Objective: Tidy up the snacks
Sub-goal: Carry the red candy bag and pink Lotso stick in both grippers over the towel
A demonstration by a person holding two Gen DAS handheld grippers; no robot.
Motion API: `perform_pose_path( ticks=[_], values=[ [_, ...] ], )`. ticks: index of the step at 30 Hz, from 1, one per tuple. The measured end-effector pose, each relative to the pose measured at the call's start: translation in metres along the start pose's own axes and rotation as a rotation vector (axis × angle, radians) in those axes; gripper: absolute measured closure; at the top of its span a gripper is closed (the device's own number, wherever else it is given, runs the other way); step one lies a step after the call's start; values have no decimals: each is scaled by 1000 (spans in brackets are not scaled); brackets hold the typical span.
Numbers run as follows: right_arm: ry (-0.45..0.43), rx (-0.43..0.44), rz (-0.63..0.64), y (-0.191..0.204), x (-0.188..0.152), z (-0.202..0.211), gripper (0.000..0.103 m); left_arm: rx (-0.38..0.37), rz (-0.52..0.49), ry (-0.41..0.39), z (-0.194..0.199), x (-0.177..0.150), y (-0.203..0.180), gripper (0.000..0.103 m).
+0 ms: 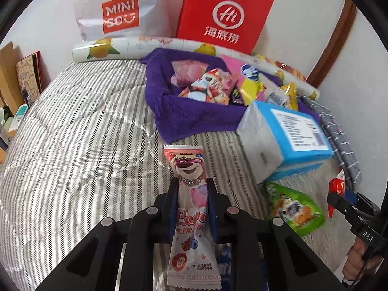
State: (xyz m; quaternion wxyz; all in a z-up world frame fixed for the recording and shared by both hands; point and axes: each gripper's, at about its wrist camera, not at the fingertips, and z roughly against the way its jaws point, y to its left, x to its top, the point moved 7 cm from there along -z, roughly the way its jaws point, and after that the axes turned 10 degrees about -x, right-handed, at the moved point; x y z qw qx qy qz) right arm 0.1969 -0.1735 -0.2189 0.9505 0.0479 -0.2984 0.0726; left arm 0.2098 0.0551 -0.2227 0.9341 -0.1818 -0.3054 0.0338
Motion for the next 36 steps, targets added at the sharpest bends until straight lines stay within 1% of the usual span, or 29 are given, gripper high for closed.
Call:
perform_pose_path(
  ticks=[2,5,9,19,22,27,36],
  values=[
    [-37,-12,22,6,3,15,48,-11,-3,-9,8,1,-4,83],
    [-79,-7,33,14,10,37,48,-44,-8,-18,22,4,-16,83],
    [-128,2,40,20,21,59,48,-68,-32,-32,34,11,-29,83],
    [-215,4,17,24,62,93,48,-135,-84,-74,54,51,-68,83],
    [-208,-26,1,24,80,91,48,-142,-97,-78,54,65,-77,83],
    [-225,2,-46,23,109,88,48,-140,-113,-86,49,89,-86,83],
    [-259,-12,-62,18,157,76,48,-144,-134,-97,36,138,-92,83]
  ],
)
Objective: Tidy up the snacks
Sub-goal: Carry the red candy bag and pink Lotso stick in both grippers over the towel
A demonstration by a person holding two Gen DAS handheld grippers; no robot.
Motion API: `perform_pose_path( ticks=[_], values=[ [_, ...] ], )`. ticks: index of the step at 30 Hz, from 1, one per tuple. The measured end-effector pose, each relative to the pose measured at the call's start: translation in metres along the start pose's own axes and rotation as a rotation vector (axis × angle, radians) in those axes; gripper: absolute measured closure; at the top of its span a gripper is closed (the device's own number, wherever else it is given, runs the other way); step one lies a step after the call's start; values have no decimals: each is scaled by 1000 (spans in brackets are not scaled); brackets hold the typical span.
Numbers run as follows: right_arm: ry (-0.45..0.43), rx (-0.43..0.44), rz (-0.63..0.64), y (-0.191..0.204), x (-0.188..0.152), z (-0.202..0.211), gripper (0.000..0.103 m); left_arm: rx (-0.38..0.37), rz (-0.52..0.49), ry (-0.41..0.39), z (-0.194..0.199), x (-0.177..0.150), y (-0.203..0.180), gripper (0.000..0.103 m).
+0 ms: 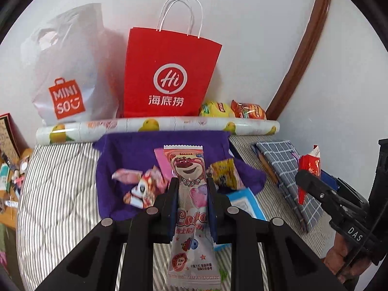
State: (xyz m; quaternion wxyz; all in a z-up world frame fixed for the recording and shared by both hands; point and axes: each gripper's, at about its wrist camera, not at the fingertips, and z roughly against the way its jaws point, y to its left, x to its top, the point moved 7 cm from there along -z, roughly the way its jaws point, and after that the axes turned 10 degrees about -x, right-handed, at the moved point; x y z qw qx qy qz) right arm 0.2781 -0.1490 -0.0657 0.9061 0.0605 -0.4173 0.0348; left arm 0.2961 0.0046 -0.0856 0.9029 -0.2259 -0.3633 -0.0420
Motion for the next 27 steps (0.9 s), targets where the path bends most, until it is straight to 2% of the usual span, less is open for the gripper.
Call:
perform_pose_path(
  ticks=[12,19,22,27],
  values=[
    [-6,-18,4,-3,31,-56,48,18,-45,-17,-40,60,1,83],
    [24,-9,-15,-3,35,-94,48,0,14,11,-66,58,27,83],
    [35,-2,-18,-1,37,-108,48,18,27,48,-78,52,42,83],
    [34,13,-25,4,34,-130,48,29,46,58,-85,55,55,83]
  ],
)
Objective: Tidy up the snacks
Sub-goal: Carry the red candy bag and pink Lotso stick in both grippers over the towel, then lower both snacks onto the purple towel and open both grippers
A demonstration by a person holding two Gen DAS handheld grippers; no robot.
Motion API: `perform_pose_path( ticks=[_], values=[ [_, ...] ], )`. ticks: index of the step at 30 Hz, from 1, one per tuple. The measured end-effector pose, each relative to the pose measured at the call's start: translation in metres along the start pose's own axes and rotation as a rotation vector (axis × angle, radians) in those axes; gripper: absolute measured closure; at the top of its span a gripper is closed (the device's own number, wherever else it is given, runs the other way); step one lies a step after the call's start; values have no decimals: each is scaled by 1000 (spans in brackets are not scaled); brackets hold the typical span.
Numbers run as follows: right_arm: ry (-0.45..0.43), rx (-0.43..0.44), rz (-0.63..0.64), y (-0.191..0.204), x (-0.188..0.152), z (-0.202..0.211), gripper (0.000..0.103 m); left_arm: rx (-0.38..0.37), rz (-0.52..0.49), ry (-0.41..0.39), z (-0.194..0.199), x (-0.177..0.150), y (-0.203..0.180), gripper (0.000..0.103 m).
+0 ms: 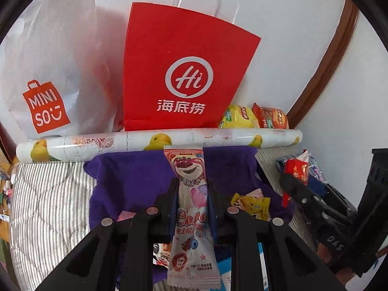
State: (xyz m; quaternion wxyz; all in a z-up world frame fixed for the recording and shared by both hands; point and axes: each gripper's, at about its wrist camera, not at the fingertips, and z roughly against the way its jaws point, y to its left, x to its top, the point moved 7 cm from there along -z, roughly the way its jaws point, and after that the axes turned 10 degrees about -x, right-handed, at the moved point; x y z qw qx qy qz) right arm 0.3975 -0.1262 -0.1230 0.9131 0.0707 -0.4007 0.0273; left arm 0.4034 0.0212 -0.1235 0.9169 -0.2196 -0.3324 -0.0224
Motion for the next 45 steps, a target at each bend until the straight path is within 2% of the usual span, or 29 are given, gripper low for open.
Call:
perform_pose_path(
  ticks=[14,28,39,45],
  values=[
    [159,1,-13,-17,-42,-54,47,36,31,81,-29,-10,18,83],
    [200,-6,-35,-24,-52,-65,47,38,12,101,-36,-13,14,83],
    [193,-29,22,-15,-54,-62,44,44,8,133,-46,-18,15,83],
    [203,-15,9,-16,-55,-61,38,48,5,151,-50,-23,15,83]
  ],
)
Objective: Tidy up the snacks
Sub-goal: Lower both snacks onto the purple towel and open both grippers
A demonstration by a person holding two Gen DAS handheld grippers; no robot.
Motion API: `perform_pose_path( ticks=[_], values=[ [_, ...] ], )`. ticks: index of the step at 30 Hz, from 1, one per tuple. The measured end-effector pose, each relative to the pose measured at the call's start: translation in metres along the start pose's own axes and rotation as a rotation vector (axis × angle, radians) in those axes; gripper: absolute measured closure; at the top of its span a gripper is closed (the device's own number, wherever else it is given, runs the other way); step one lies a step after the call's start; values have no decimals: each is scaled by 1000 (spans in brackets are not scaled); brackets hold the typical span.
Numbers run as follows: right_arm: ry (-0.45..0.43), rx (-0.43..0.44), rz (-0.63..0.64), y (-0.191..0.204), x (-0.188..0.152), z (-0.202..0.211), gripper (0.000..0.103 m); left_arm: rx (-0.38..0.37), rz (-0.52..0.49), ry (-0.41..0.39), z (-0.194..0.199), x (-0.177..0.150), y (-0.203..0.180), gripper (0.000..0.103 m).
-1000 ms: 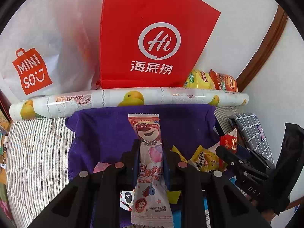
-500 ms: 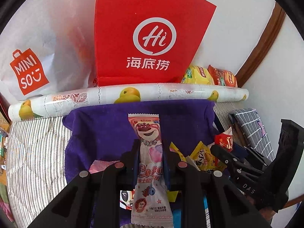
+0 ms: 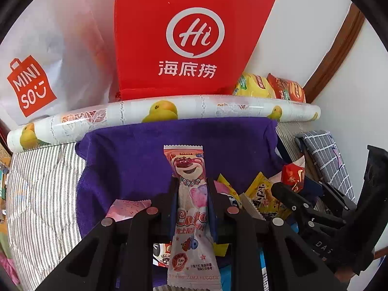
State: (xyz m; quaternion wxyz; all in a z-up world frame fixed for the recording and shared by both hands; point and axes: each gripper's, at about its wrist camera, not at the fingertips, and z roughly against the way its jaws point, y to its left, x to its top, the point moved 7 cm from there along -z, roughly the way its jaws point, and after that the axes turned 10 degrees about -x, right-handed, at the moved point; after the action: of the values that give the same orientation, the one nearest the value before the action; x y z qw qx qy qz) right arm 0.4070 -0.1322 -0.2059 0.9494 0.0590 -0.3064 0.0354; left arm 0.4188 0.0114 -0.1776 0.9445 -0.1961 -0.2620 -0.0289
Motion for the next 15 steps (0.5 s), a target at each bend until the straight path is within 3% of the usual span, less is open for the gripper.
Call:
perform_pose_path(
  ticks=[3,7,15],
  values=[
    [2,11,-7,0,0,1,37,2,-8,10,-4,-2,-2,83],
    [-4,20,-14,-1,1,4,27,7,-14,15,-6,-3,-3,83],
    [-27,28,-26,-3,5,10,25,-7,-15,9,-7,-4,-5,83]
  ],
)
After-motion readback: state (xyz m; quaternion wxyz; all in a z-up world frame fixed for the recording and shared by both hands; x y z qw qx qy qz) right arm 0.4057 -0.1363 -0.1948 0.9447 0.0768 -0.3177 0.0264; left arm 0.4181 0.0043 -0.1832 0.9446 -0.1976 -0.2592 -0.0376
